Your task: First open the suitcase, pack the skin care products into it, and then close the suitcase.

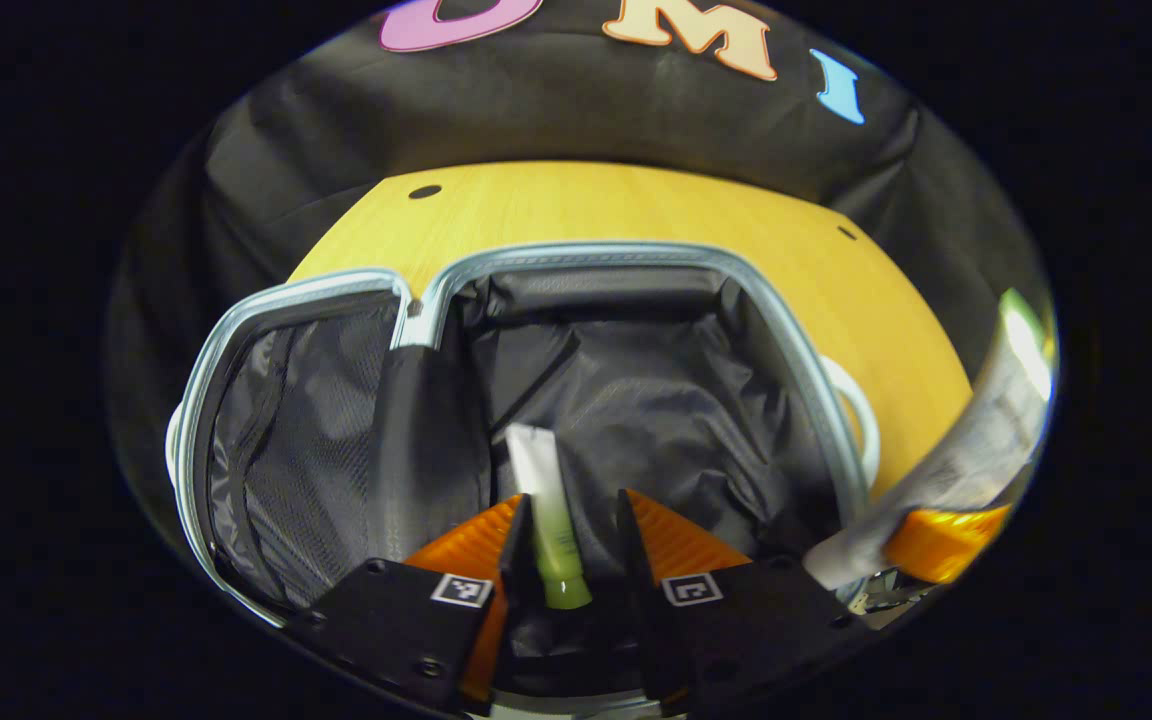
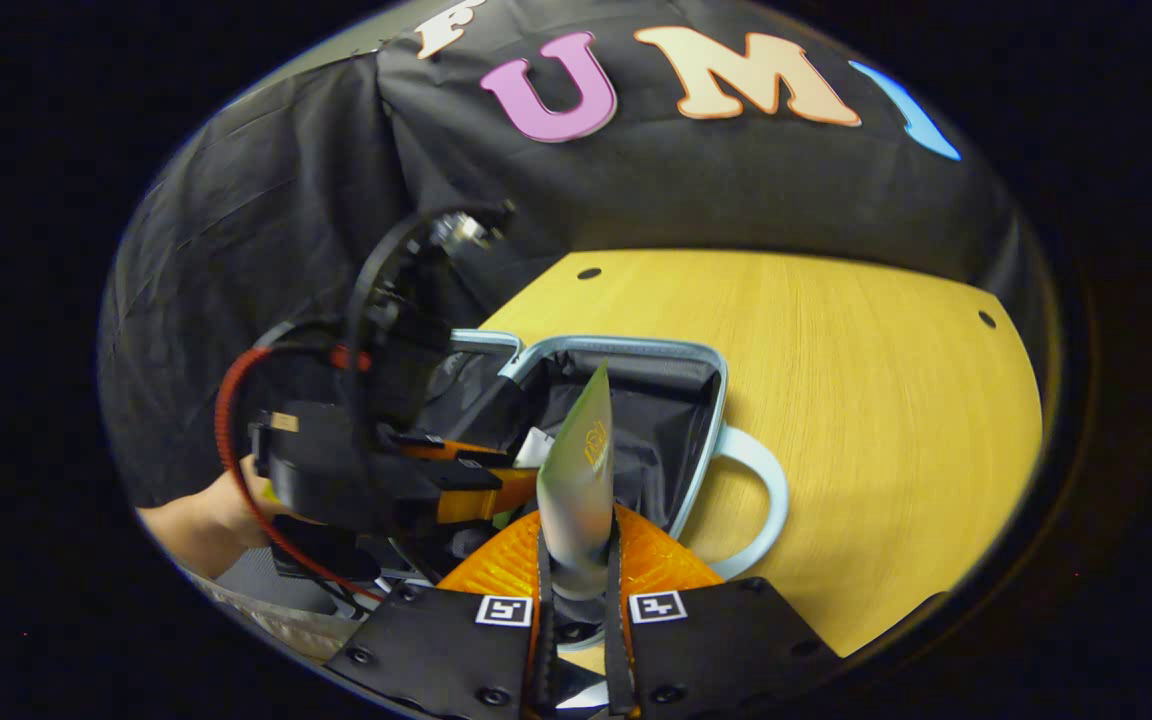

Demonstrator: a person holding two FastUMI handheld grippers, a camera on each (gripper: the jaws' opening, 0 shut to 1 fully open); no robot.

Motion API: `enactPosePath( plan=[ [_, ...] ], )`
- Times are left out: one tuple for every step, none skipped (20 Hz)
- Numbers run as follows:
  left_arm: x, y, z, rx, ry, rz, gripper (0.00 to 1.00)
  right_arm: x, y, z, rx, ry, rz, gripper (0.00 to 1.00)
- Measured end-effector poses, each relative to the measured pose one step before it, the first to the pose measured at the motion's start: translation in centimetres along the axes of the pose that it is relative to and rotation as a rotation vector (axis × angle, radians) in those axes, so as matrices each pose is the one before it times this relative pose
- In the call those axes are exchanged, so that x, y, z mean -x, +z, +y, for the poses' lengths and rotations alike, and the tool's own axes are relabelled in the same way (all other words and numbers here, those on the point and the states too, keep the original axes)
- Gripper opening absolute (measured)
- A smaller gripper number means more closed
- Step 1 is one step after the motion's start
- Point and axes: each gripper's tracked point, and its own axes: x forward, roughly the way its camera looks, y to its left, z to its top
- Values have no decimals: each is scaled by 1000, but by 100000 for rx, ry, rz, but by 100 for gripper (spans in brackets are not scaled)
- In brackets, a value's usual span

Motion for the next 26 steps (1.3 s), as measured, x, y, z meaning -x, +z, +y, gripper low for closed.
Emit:
enactPosePath(
  plan=[
    [621, 640, 162, -1689, -1065, -1677, 62, -694, -828, -201, -2229, -2284, 3070, 21],
    [649, 478, 445, -1197, -283, -1607, 61, -618, -541, -49, -1398, -1808, 2111, 21],
    [492, 667, 430, -707, -333, -2186, 61, -706, -542, 146, -781, -1516, 1730, 17],
    [552, 689, 573, 165, 232, -2090, 61, -475, -583, -78, 363, -1851, 1625, 21],
    [473, 530, 641, 799, -65, -1750, 63, -719, -208, 34, 1060, -2087, 932, 21],
    [410, 360, 786, 1207, 516, -1243, 63, -553, -71, 85, 979, -1910, 92, 22],
    [406, 284, 991, 1154, 864, -941, 64, -492, -138, 353, 678, -988, 28, 24],
    [306, 148, 1195, 984, 1364, -1069, 63, -300, 80, 193, 53, -851, -470, 25],
    [241, 31, 1295, 1061, 1682, -649, 63, 19, 660, 308, -304, -336, -1969, 27],
    [398, -120, 1242, 1289, 1002, 199, 64, -66, 804, -63, 666, -1049, -2766, 28],
    [312, -115, 1327, 1958, 1653, 260, 65, 183, 1015, 14, 836, -866, -3057, 51],
    [106, 97, 1313, 1797, 1568, -831, 67, 64, 985, -254, 1565, -1870, -3058, 67],
    [243, 197, 1531, 1956, 2485, -940, 74, 23, 613, 1, 1375, -1183, -2759, 83],
    [389, 352, 1533, 1862, 2498, -1146, 77, 530, 878, -70, 574, -619, -2237, 99],
    [293, 430, 1621, 1642, 2405, -1366, 81, 219, 628, 129, -678, 534, -2318, 98],
    [316, 359, 1879, 1635, 2550, -1391, 81, 286, 823, 235, -1340, 1239, -2269, 98],
    [160, 343, 1682, 1317, 2694, -857, 82, 429, 782, 58, -1655, 1094, -2281, 98],
    [307, 397, 2300, 1237, 3844, -508, 82, 380, 910, -33, -1367, 496, -2487, 98],
    [137, 248, 1985, 1081, 3293, -612, 82, 417, 912, -249, -874, -45, -2269, 98],
    [-45, 79, 2098, 1299, 3535, -2, 82, 371, 1053, -337, -724, -443, -2854, 98],
    [-122, -24, 1960, 1298, 3148, 244, 81, 336, 1114, -417, -438, -816, -2818, 98],
    [-255, -154, 1892, 1122, 2910, 376, 81, 285, 1148, -554, -219, -1206, -3101, 98],
    [-437, -131, 2021, 1429, 3462, 168, 81, 294, 1044, -712, -179, -1726, -3452, 97],
    [-524, -400, 1666, 2405, 2574, 1092, 82, 135, 827, -915, -180, -2195, -2244, 98],
    [-583, -431, 1098, 2922, 1356, 1729, 81, 97, 413, -856, -277, -2125, -1098, 98],
    [-682, -575, 838, 2419, 557, 1675, 82, 113, 319, -862, -410, -2028, -800, 98]
  ],
)
